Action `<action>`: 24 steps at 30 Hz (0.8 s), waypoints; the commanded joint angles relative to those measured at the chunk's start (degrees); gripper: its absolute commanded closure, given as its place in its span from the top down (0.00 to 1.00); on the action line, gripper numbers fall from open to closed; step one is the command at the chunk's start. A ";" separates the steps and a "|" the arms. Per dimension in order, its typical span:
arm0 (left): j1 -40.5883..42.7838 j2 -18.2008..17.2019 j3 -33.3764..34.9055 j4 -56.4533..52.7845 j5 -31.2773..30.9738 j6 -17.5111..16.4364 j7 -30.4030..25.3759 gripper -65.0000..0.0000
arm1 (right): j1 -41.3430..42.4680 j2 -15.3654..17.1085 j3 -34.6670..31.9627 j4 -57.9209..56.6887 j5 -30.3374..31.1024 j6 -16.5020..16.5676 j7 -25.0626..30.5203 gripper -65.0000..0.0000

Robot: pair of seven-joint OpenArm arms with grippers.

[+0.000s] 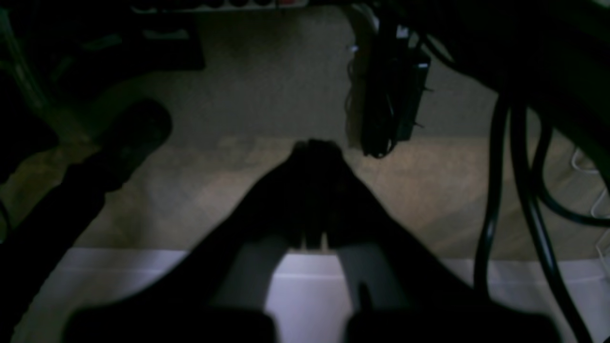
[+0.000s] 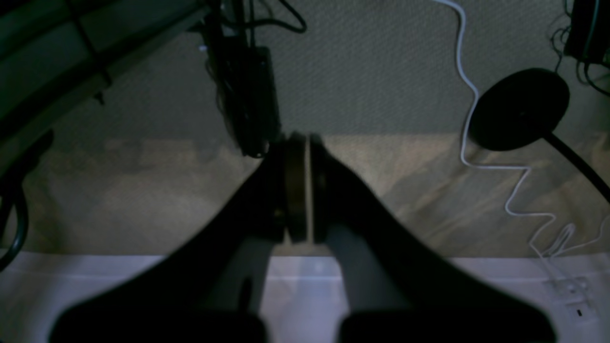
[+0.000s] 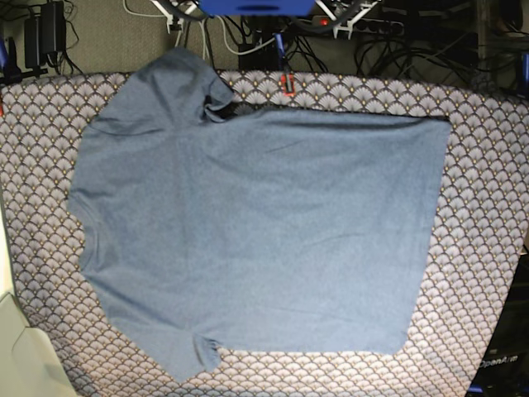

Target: Fold the T-shirt properly

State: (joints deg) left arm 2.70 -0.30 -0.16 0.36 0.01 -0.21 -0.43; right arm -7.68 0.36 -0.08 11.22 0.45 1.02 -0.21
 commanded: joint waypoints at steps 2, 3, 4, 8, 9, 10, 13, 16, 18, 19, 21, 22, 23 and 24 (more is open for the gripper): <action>0.16 -0.19 0.12 -0.05 0.30 0.08 0.03 0.00 | -0.45 0.30 0.12 0.07 0.21 -0.53 0.16 0.00; 0.16 -0.19 0.12 -0.05 0.21 0.08 0.03 0.00 | -0.45 0.30 0.12 0.07 0.21 -0.53 0.16 0.00; 0.16 -0.19 0.12 -0.05 0.30 0.08 0.03 0.00 | -0.45 0.30 0.12 0.07 0.21 -0.53 0.16 0.00; 0.16 -0.19 0.12 -0.05 0.30 0.08 0.03 0.00 | -0.45 0.21 -0.06 0.07 0.21 -0.53 0.16 0.00; 0.16 -0.19 0.12 -0.05 0.30 0.08 0.03 0.00 | -0.54 0.21 -0.06 0.07 0.21 -0.53 0.16 0.00; 0.16 -0.19 0.12 -0.05 0.30 0.08 0.03 0.00 | -0.54 0.21 -0.06 0.07 0.21 -0.53 0.16 0.00; 0.16 -0.19 0.12 -0.05 0.30 0.08 0.03 0.00 | -0.54 0.21 -0.06 0.07 0.21 -0.53 0.16 0.00; 0.16 -0.28 0.12 -0.05 0.30 0.08 0.03 0.00 | -0.54 0.12 0.12 0.07 0.21 -0.53 0.16 0.00; 0.16 -0.28 0.12 -0.05 0.30 0.08 0.03 0.00 | -0.54 0.12 0.12 0.07 0.21 -0.53 0.16 0.00; 0.16 -0.28 0.12 -0.05 0.30 0.08 0.03 0.00 | -0.54 0.12 0.12 0.07 0.21 -0.53 0.16 0.00; 0.16 -0.28 0.12 -0.05 0.30 0.08 0.03 0.00 | -0.54 0.12 0.12 0.07 0.21 -0.53 0.16 0.00; 0.16 -0.28 0.12 -0.05 0.30 0.08 0.03 0.00 | -0.62 0.12 0.12 0.16 0.21 -0.53 0.16 0.00; 0.25 -0.28 0.12 -0.05 0.30 0.08 0.03 0.00 | -0.62 0.12 0.12 0.25 0.21 -0.53 0.16 0.00; 0.25 -0.28 0.12 -0.05 0.30 0.08 -0.06 0.00 | -1.33 0.12 0.12 0.51 0.21 -0.53 0.25 0.00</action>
State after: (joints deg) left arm 2.83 -0.32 -0.16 0.36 0.01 -0.21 -0.45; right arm -8.23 0.32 -0.08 11.64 0.45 0.99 -0.10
